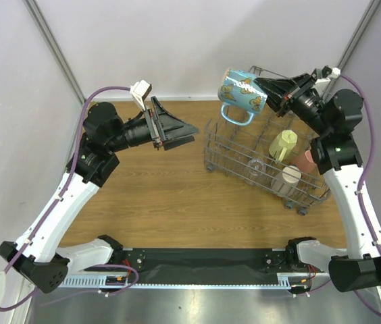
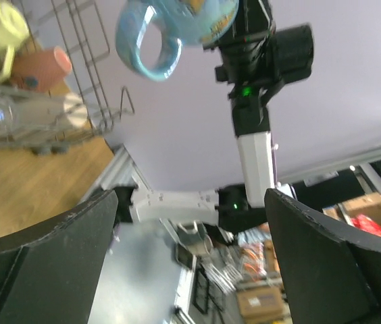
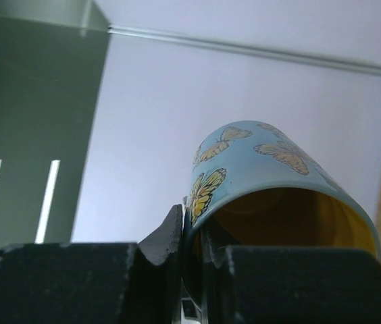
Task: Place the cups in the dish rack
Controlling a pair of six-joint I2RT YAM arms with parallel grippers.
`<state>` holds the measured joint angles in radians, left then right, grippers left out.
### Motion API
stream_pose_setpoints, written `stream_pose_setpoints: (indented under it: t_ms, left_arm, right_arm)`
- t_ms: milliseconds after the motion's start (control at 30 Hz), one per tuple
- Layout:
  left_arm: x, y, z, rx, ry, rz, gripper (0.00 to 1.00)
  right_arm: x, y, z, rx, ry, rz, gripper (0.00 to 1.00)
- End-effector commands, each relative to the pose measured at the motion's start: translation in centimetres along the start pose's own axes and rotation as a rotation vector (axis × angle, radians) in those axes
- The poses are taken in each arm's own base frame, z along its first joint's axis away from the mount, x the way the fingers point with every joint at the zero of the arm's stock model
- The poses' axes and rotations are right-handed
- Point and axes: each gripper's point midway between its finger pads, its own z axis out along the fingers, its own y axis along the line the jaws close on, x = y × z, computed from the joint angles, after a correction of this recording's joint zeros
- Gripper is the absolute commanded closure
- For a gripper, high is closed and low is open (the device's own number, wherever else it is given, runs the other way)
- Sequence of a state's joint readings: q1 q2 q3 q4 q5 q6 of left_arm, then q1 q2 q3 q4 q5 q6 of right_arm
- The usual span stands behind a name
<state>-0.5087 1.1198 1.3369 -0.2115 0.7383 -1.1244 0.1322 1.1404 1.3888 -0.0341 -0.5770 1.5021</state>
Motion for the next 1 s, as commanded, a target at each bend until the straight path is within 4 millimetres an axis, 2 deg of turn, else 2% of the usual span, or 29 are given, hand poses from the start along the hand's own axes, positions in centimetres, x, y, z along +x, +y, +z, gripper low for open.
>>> stream_pose_setpoints:
  t_ms: [0,200,367,533,733,933,967]
  left_arm:
    - [-1.8,-2.1,0.3,0.053,-0.146,0.147,0.04]
    - [-2.9,-3.0,0.7,0.084,-0.212,0.182,0.05]
    - [-2.6,-3.0,1.9,0.084,-0.188,0.183,0.09]
    - [-2.3,-2.9,3.2,0.071,-0.155,0.197,0.15]
    - [-2.2,-3.5,3.8,0.09,-0.149,0.203,0.2]
    - [-2.3,-3.8,4.1,0.105,-0.157,0.202,0.37]
    - [-2.3,-3.9,4.1,0.106,-0.157,0.203,0.43]
  right_arm:
    - [1.5,7.8,-1.3,-0.309,0.041,0.067,1.0]
    - [3.6,7.9,-0.4,-0.331,0.108,0.146,1.0]
    - [5.3,7.5,0.1,-0.344,0.135,0.196,1.0]
    - [6.0,7.7,0.0,-0.365,0.147,0.233,1.0]
    - [7.0,7.7,0.2,-0.368,0.171,0.262,1.0]
    - [8.1,7.6,0.4,-0.37,0.194,0.291,1.0]
    - [8.3,7.5,0.5,-0.369,0.196,0.294,1.0]
